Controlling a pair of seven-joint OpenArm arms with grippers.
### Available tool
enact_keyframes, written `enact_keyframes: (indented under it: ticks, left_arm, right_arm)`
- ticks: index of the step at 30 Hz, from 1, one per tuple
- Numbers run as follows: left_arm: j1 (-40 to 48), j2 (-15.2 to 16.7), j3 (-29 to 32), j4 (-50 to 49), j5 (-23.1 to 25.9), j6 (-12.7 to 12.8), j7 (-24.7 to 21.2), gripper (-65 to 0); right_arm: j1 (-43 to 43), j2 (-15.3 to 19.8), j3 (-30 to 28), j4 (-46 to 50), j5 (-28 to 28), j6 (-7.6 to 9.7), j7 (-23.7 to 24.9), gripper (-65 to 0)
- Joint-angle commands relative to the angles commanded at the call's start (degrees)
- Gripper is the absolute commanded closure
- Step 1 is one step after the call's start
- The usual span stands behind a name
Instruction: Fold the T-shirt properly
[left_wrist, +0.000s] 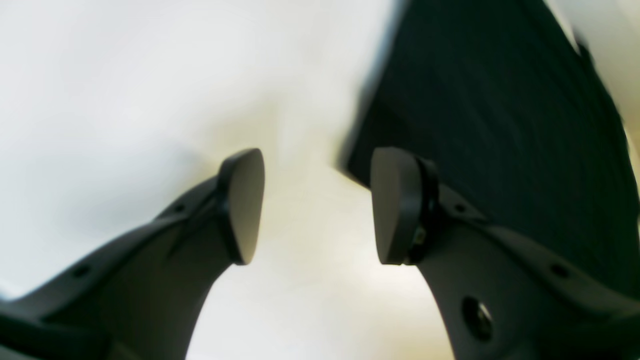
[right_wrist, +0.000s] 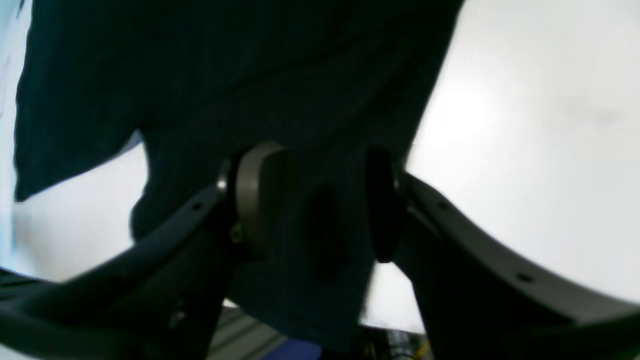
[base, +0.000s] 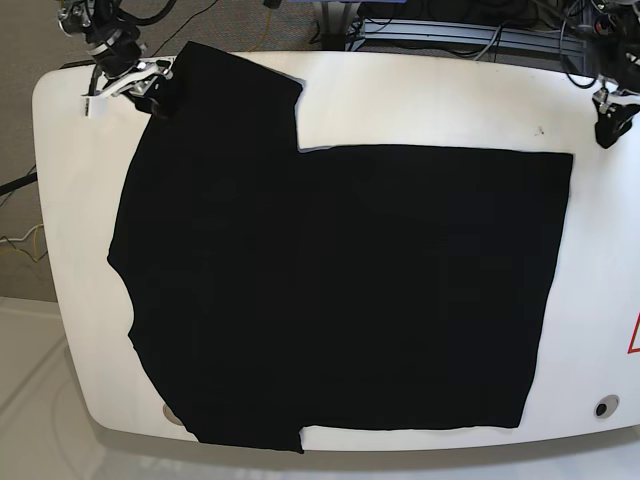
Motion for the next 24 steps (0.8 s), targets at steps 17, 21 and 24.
enact_keyframes:
  ticks: [17, 21, 24]
  left_arm:
    - [0.37, 0.20, 1.38, 5.55, 3.11, -2.11, -0.78, -32.3]
    - [-0.02, 0.22, 2.21, 4.96, 3.96, -2.11, -0.95, -32.4]
    - [-0.44, 0.26, 3.02, 4.36, 4.56, -2.11, -0.87, -32.6]
  right_arm:
    - [1.14, -1.17, -0.41, -1.72, -5.32, -0.90, 1.32, -28.1]
    - [1.28, -1.08, -0.59, -1.86, -5.94, -0.90, 1.38, -28.2]
    - [1.30, -1.01, -0.65, -1.50, -5.91, -0.88, 1.34, -28.3]
